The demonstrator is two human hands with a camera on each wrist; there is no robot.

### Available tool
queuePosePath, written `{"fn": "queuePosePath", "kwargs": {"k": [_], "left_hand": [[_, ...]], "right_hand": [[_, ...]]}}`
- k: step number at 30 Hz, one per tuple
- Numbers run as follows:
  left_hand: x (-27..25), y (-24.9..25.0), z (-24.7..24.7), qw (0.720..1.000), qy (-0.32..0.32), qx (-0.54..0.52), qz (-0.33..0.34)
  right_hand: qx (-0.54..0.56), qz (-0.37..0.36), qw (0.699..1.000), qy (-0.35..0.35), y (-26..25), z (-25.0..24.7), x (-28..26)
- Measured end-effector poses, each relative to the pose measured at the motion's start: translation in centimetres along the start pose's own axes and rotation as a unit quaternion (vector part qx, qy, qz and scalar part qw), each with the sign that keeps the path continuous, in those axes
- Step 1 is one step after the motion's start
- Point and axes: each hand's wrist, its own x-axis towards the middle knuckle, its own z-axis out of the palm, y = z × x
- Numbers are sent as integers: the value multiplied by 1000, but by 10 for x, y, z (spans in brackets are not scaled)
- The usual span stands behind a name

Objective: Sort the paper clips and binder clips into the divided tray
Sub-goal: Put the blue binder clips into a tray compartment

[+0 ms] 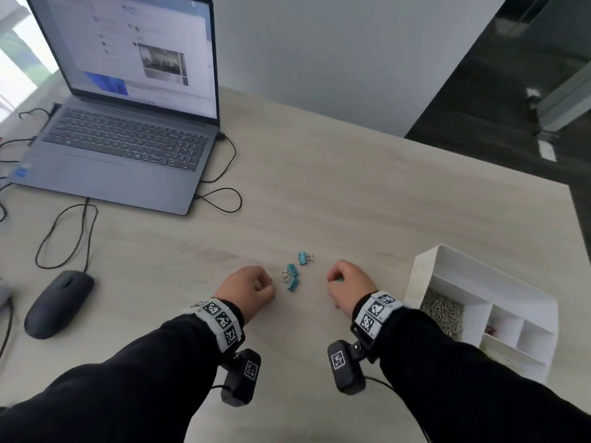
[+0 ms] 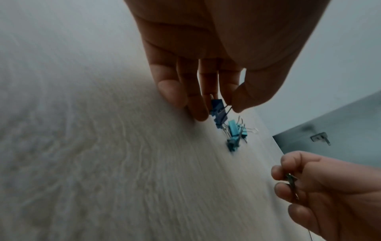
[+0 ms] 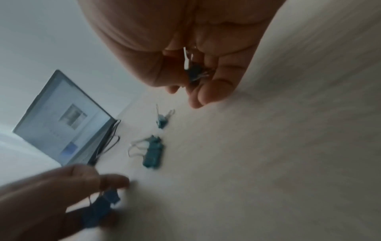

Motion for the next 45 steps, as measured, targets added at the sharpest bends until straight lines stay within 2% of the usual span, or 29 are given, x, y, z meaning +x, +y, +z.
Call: {"fn": "queuePosePath", "kwargs": {"k": [4, 8, 12, 15, 19, 26, 30, 34, 37, 45], "left_hand": [[2, -4, -6, 1000, -17, -14, -14], [3, -9, -7, 999, -29, -17, 0], [4, -11, -9, 999, -29, -26, 7], [4, -12, -10, 999, -33, -33, 7], [4, -12, -7, 999, -25, -27, 9], [0, 1, 0, 1000, -21, 9, -12], [-4, 20, 10, 999, -32, 10, -13], [-9, 57, 28, 999, -35, 7, 16], [-11, 93, 47, 998, -32, 26, 45], [-14, 151, 99, 992, 38, 82, 86]], "right_hand": [[-23, -36, 999, 20, -24, -4, 19], [-120, -84, 989, -27, -45, 5, 29], [-258, -134, 949, -120, -50, 20, 36], [-315, -168, 927, -113, -49, 33, 36], [-304, -197, 927, -99, -46, 41, 27], [-205, -131, 961, -128, -15, 23, 0], [-108, -115, 984, -86, 1, -1, -21], [-72, -135, 988, -33, 18, -32, -44], [-52, -124, 991, -3, 42, -59, -60], [23, -89, 993, 71, 125, -110, -111]]}}
